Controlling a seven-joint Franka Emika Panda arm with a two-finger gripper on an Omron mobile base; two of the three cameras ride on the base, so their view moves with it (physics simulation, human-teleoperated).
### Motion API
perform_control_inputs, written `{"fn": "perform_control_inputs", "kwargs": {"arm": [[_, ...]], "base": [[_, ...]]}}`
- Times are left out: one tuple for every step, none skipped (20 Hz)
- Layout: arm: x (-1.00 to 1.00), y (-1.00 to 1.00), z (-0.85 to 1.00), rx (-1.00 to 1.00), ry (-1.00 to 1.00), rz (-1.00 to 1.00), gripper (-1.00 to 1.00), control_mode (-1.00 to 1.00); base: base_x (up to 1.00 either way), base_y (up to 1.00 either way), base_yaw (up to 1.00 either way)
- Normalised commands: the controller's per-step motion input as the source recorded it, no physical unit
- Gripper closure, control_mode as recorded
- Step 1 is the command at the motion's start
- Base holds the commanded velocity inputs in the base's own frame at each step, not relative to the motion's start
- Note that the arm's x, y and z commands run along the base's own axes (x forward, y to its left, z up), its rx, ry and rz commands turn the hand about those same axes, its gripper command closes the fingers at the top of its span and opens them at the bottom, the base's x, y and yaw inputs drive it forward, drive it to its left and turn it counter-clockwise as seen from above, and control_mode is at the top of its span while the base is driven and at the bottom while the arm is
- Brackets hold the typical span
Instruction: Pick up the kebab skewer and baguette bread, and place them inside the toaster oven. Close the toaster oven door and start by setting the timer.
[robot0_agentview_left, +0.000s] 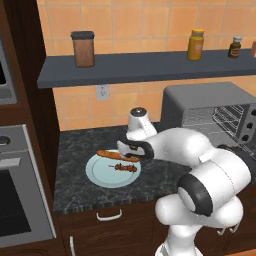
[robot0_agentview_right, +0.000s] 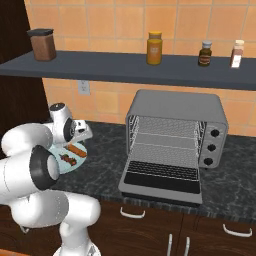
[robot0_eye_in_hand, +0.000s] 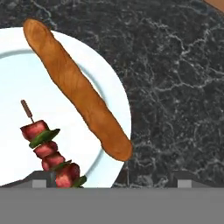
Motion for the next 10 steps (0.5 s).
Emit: {"fn": "perform_control_inputs", "kwargs": {"arm": [[0.31,0.15,-0.21,-0.03,0.27,0.03,-1.00,-1.00],[0.10,0.17,-0.35,-0.05,0.25,0.04,-1.00,-1.00],[0.02,0.31,-0.39,-0.07,0.22,0.04,-1.00,-1.00],[0.08,0.29,-0.34,-0.05,0.20,0.03,-1.00,-1.00],[0.17,0.34,-0.27,-0.06,0.16,0.02,-1.00,-1.00],[0.19,0.41,-0.28,-0.09,0.15,0.02,-1.00,-1.00],[0.13,0.41,-0.28,-0.09,0.14,0.01,-1.00,-1.00],[0.13,0.38,-0.33,-0.10,0.12,0.01,-1.00,-1.00],[0.31,0.34,-0.31,-0.09,0.10,0.01,-1.00,-1.00],[0.46,0.33,-0.37,-0.07,0.09,0.02,-1.00,-1.00]], "base": [[0.00,0.00,0.00],[0.00,0.00,0.00],[0.00,0.00,0.00],[0.00,0.00,0.00],[0.00,0.00,0.00],[0.00,0.00,0.00],[0.00,0.00,0.00],[0.00,0.00,0.00],[0.00,0.00,0.00],[0.00,0.00,0.00]]}}
